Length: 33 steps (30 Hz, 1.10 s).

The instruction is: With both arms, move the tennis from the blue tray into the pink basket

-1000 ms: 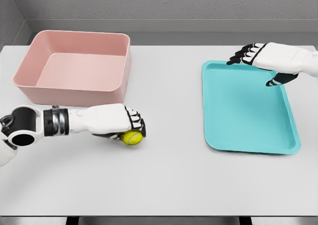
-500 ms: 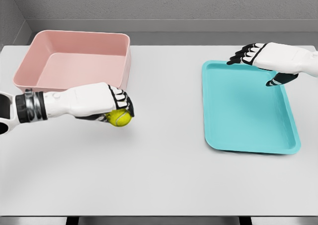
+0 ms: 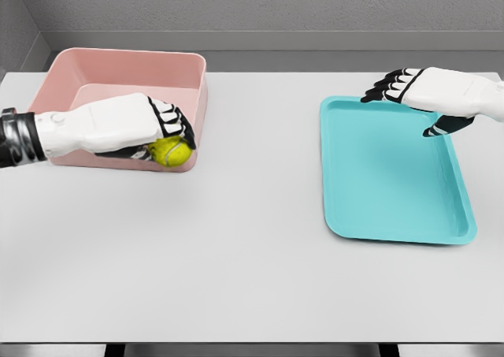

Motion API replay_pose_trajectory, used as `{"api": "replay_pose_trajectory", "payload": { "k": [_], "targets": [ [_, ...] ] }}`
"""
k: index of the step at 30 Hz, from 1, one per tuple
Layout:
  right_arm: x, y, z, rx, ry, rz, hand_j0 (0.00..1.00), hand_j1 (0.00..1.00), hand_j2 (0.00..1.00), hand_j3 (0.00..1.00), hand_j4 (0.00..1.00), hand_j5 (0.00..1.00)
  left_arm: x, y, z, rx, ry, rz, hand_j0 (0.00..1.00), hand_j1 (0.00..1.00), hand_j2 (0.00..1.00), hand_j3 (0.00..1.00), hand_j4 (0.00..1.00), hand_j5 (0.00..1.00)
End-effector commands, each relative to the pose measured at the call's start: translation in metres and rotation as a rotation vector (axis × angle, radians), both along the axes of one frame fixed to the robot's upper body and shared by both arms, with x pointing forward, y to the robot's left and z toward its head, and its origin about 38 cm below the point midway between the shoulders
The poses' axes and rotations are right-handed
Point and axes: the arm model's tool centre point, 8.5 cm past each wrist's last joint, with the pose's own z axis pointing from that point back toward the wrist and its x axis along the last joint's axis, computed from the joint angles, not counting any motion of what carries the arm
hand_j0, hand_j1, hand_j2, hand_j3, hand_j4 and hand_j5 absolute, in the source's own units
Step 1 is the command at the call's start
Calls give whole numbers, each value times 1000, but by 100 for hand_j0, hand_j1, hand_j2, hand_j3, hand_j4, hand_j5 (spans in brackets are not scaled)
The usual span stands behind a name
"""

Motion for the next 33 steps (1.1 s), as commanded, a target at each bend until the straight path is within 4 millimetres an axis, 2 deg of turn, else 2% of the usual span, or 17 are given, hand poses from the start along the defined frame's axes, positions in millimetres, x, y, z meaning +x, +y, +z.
{"api": "replay_pose_trajectory", "payload": {
  "k": [1,16,25,33],
  "targets": [
    [0,0,1,6,0,-2,100,100,100,100,100,100,2,4,-1,-4,9,14,44,44,44,44,44,44],
    [0,-2,1,3,0,-4,100,100,100,100,100,100,28,24,10,-5,-8,98,44,44,44,44,44,44],
    [-1,-4,2,0,-1,-8,100,100,100,100,100,100,39,28,6,-14,3,129,44,44,44,44,44,44],
    [-1,-3,2,1,-1,-7,100,100,100,100,100,100,59,39,-2,-29,27,196,44,44,44,44,44,44]
  ]
}}
